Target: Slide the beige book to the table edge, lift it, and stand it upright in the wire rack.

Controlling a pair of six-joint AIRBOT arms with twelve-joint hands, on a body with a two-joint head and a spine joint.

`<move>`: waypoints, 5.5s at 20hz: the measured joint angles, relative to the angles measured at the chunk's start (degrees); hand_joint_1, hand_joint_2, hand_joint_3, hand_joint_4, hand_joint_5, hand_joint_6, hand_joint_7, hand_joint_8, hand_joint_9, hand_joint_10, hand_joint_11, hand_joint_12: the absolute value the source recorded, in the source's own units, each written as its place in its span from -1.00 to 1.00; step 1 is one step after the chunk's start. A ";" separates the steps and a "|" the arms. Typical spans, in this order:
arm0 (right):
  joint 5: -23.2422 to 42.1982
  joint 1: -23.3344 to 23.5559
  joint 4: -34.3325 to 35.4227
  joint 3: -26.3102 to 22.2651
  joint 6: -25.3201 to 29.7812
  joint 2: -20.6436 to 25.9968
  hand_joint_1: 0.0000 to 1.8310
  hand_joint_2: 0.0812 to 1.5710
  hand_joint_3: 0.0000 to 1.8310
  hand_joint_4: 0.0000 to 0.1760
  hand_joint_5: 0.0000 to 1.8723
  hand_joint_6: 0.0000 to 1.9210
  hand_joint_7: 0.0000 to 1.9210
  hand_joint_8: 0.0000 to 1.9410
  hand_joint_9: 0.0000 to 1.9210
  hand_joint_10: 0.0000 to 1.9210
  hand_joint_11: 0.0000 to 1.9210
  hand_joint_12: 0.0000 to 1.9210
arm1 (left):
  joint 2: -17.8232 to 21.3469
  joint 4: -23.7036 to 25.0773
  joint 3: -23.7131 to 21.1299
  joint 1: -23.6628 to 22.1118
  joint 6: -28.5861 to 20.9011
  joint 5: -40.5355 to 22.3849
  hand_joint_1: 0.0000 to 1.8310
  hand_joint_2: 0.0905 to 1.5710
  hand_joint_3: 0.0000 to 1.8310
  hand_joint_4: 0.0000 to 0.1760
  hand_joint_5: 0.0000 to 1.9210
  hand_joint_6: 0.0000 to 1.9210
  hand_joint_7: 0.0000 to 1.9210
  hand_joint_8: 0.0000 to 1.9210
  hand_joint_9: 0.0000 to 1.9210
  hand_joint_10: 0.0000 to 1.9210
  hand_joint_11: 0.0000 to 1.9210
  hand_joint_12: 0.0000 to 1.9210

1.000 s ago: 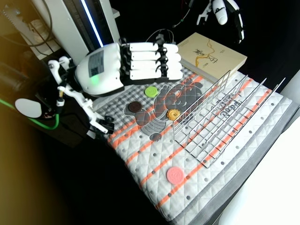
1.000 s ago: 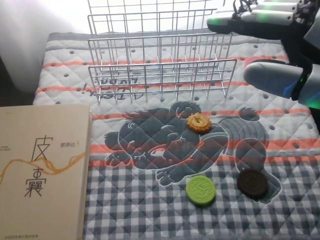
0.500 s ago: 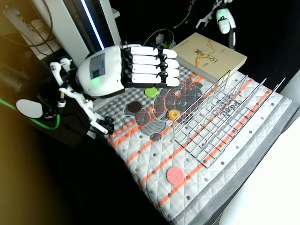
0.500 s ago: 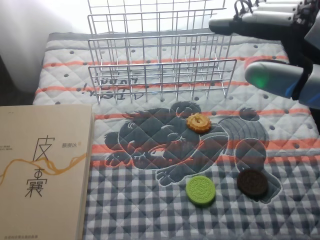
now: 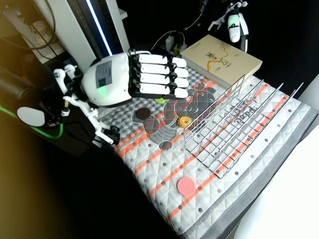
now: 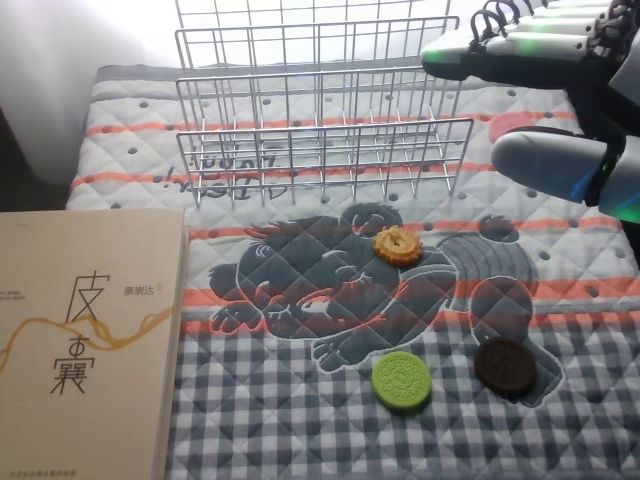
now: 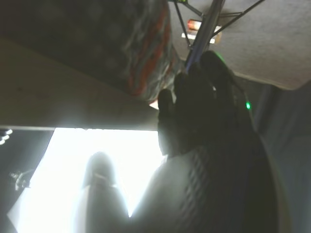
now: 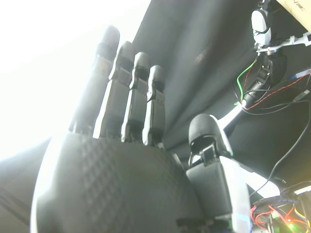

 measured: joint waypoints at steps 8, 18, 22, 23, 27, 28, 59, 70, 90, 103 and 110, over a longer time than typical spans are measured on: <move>0.09 -0.37 0.04 0.00 0.02 -0.07 -1.00 0.79 -1.00 -1.00 -0.51 -0.99 -0.48 -1.00 -0.47 -1.00 -0.45 -0.99 | -0.72 -0.68 1.14 -1.38 -0.39 0.57 0.15 0.42 -0.99 -1.00 -0.04 -0.14 -0.04 -0.99 -0.10 -0.94 -0.68 0.42; -0.13 -1.25 0.42 0.00 0.02 -0.04 -1.00 0.77 -1.00 -1.00 -0.49 -0.99 -0.45 -0.99 -0.46 -1.00 -0.47 -1.00 | -1.14 -8.02 1.14 -0.94 -1.20 -5.66 0.46 0.45 -1.00 -1.00 -0.09 0.01 -0.08 0.29 -0.19 0.49 -0.41 0.51; -0.07 -1.57 1.07 -0.02 0.02 -0.04 -1.00 0.75 -1.00 -1.00 -0.49 -1.00 -0.45 -1.00 -0.47 -1.00 -0.49 -1.00 | -1.42 -13.07 0.83 -0.74 -1.14 -12.37 0.64 0.29 -1.00 -1.00 0.06 -0.22 0.20 -0.39 0.14 -0.11 -0.07 0.53; -0.07 -1.62 1.29 -0.09 0.02 -0.04 -1.00 0.76 -1.00 -1.00 -0.50 -1.00 -0.47 -1.00 -0.48 -1.00 -0.50 -1.00 | -1.42 -14.21 0.63 -0.74 -1.20 -15.34 0.64 0.29 -1.00 -1.00 0.08 -0.26 0.21 -0.38 0.15 -0.13 -0.07 0.52; 0.04 -1.90 2.05 -0.09 0.02 0.02 -1.00 0.73 -1.00 -1.00 -0.54 -1.00 -0.48 -1.00 -0.50 -1.00 -0.50 -1.00 | -1.42 -16.52 0.00 -1.18 -2.86 -24.13 0.65 0.31 -1.00 -1.00 0.02 -0.16 0.18 -0.27 0.12 -0.06 -0.13 0.55; -0.04 -2.03 2.12 -0.09 0.00 0.02 -1.00 0.72 -1.00 -1.00 -0.54 -1.00 -0.48 -1.00 -0.50 -1.00 -0.51 -1.00 | -1.42 -17.07 -0.02 -1.84 -2.86 -26.47 0.64 0.32 -1.00 -1.00 0.02 -0.14 0.15 -0.22 0.11 -0.03 -0.14 0.56; 3.58 -5.03 6.86 0.07 -0.02 1.22 -1.00 0.75 -1.00 -0.85 -0.47 -0.99 -0.45 -0.98 -0.50 -0.98 -0.51 -0.98 | -20.06 -1.53 16.52 -45.66 -2.93 -22.53 0.51 0.36 -1.00 -1.00 -0.01 0.01 0.07 -0.10 0.02 0.21 -0.19 0.28; 5.16 -5.14 7.50 0.07 -0.44 1.20 -1.00 0.81 -0.99 -1.00 -0.46 -0.99 -0.42 -0.99 -0.44 -0.99 -0.43 -0.98 | -22.05 -1.77 20.50 -50.31 -1.33 -22.47 0.52 0.33 -1.00 -1.00 0.06 -0.15 0.10 -0.10 0.04 0.18 -0.14 0.34; 5.49 -5.77 7.02 1.16 -0.66 -0.07 -1.00 0.72 -1.00 -1.00 -0.44 -1.00 -0.46 -1.00 -0.47 -0.98 -0.48 -0.97 | -24.94 -2.14 23.87 -45.59 -0.66 -18.86 0.63 0.35 -1.00 -1.00 0.05 -0.10 0.05 -0.08 0.02 0.06 -0.22 0.60; 6.01 -7.04 8.55 1.07 -0.63 -0.17 -1.00 0.73 -1.00 -1.00 -0.45 -1.00 -0.46 -1.00 -0.50 -1.00 -0.53 -1.00 | -23.41 -6.08 21.07 -37.97 -1.68 -19.10 0.50 0.41 -1.00 -1.00 -0.18 0.07 0.09 -0.09 -0.04 0.39 -0.63 0.29; 6.23 -7.23 9.03 0.66 -0.66 -0.11 -1.00 0.73 -1.00 -1.00 -0.45 -1.00 -0.46 -1.00 -0.49 -0.99 -0.51 -0.98 | -20.61 -8.74 16.35 -34.29 0.85 -22.56 0.04 0.30 -1.00 0.96 -0.87 -1.00 -0.72 -1.00 -0.60 -0.99 -1.00 -0.02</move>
